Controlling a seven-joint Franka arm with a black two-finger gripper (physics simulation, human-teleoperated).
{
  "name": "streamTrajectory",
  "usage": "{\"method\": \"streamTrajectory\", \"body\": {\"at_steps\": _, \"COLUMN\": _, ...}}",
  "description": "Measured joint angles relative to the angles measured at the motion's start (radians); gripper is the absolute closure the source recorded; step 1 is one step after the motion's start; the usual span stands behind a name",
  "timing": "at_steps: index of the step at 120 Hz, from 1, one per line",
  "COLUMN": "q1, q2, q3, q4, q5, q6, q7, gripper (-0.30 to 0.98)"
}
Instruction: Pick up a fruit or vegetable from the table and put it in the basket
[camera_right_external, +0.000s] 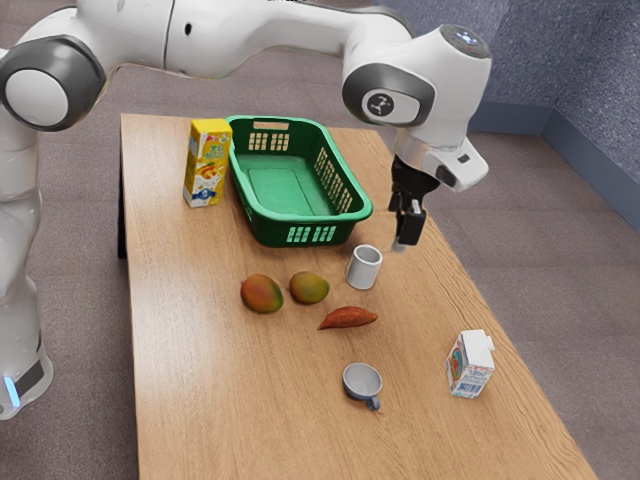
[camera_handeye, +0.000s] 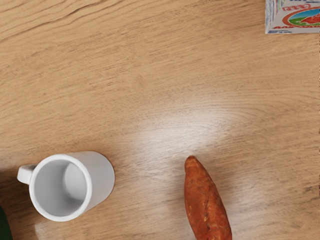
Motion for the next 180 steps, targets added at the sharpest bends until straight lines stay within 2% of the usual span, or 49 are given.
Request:
{"method": "streamTrajectory", "body": {"at_steps": 18, "q1": 0.01, "q2": -0.022, "q3": -0.001, "q4": -0.082, "q5": -0.066, "q6": 0.071, "q7": -0.011, "gripper": 0.0}}
{"method": "streamTrajectory", "body": {"at_steps": 63, "q1": 0.026, "q2": -0.155, "q3": -0.01, "q4": -0.39, "q5": -0.178, "q6": 0.23, "q7": -0.058, "gripper": 0.0}}
{"method": "streamTrajectory", "body": {"at_steps": 99, "q1": 0.04, "q2": -0.154, "q3": -0.013, "q4": -0.478, "q5": -0.248, "q6": 0.325, "q7": -0.095, "gripper": 0.0}}
{"method": "streamTrajectory", "body": {"at_steps": 180, "q1": 0.062, "q2": -0.082, "q3": -0.013, "q4": -0.514, "q5": -0.275, "q6": 0.43, "q7": -0.165, "gripper": 0.0}}
